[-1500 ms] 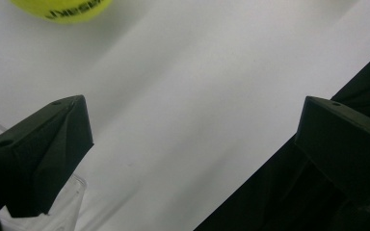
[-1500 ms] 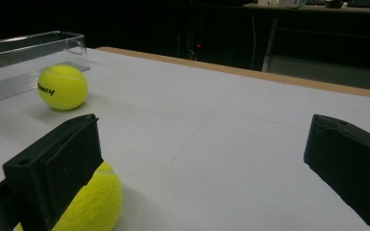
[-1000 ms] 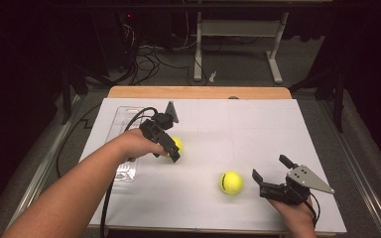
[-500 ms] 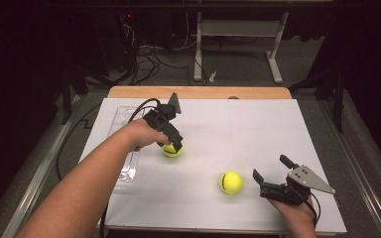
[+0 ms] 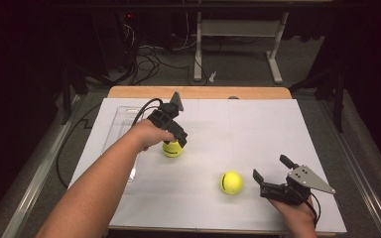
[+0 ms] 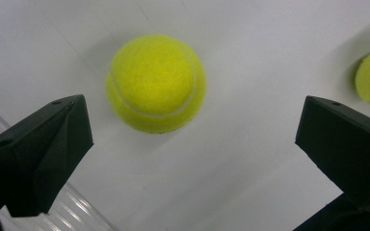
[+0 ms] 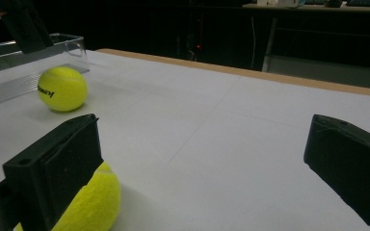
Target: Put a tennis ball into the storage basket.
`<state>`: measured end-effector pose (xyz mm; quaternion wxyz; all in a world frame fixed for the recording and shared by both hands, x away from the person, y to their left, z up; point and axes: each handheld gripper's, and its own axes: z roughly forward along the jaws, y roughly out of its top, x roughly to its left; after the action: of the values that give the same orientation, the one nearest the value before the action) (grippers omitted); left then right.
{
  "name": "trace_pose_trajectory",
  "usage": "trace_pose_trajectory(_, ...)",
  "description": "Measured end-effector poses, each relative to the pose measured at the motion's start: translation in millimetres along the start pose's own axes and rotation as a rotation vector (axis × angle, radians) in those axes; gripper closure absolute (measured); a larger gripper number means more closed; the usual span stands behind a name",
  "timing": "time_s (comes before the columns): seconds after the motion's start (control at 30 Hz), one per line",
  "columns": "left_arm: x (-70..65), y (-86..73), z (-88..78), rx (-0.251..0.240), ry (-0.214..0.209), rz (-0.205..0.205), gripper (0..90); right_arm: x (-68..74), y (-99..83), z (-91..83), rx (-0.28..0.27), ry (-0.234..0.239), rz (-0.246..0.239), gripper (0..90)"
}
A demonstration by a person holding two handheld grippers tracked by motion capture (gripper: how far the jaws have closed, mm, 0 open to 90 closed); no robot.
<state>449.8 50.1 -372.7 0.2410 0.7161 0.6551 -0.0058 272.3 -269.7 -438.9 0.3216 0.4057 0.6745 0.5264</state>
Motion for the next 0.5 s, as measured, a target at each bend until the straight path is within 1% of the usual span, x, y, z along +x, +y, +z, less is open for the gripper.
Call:
trace_pose_trajectory(0.07, 0.5, 0.5, 1.5, 0.008, 0.004, -0.001, 0.5, -0.3, 0.0, 0.1, 0.0, 0.0, 0.0, 0.4)
trace_pose_trajectory(0.13, 1.8, 0.7, 3.7, 0.017, 0.021, 0.003, 0.5, -0.3, -0.1, 0.3, 0.001, 0.0, 0.0, 0.4)
trace_pose_trajectory(0.3, 4.6, 2.0, 8.6, 0.006, 0.054, -0.01, 0.5, -0.1, 0.2, 0.0, -0.001, 0.001, -0.001, 0.4)
trace_pose_trajectory(0.4, 6.1, 1.8, 12.3, 0.015, 0.057, -0.015, 0.5, -0.1, 0.2, 0.1, -0.001, 0.002, -0.001, 0.4)
trace_pose_trajectory(0.5, 7.0, 0.2, 17.3, 0.028, 0.067, -0.007, 0.5, 0.0, 0.2, 0.1, -0.002, 0.003, -0.001, 0.4)
